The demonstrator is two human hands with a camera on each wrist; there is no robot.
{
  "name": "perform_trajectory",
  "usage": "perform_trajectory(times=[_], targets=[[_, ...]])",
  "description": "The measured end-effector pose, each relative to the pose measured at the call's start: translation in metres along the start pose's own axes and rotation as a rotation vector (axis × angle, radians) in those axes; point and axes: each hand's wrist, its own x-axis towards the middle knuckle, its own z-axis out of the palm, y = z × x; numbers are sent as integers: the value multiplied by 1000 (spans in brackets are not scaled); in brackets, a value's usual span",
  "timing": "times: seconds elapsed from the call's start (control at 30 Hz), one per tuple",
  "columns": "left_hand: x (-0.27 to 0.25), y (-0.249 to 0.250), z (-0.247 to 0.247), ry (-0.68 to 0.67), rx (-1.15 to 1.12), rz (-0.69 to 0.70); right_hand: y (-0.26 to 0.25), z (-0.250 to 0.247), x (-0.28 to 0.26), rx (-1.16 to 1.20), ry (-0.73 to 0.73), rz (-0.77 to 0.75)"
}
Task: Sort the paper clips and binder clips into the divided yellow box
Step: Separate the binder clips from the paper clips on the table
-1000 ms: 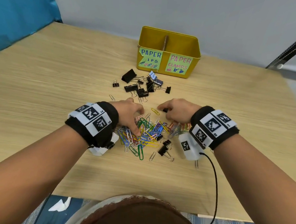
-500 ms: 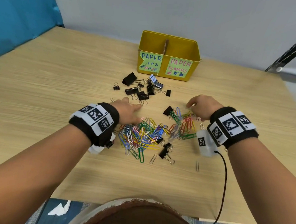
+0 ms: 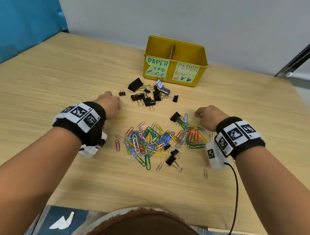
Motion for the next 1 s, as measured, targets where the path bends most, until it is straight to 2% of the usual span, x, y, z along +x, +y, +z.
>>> perform_trajectory(times=[0.07,0.17,0.23,0.33,0.4,0.5,0.63,0.77,0.9,1.0], targets=[[-1,-2,3,-41,97,2,-4,5,-5,-22,-21,28],[-11,6,13,-63,146,90,-12,13,-16,-39,-74,-30],[-21,17,21,-79,107,190,-21,18,-22,-44,-102,-91],[-36,31,25,-142,-2,325,-31,21,-28,110,-98,-155],[-42,29,20,-211,-75,333,-37,17,-32,153,-73,-187],[-48,20,16,-332,-102,272,-45,17,-35,93,-95,-233],[-50,36,35,-214,183,302,-67,27,-28,-31,-142,-250],[-36,45,37,-159,99,288,-85,27,-13,-58,-120,-285],[-24,45,32,-136,113,308,-88,17,-7,-20,-130,-362],[-20,43,30,-114,123,356,-82,12,-4,79,-134,-374]])
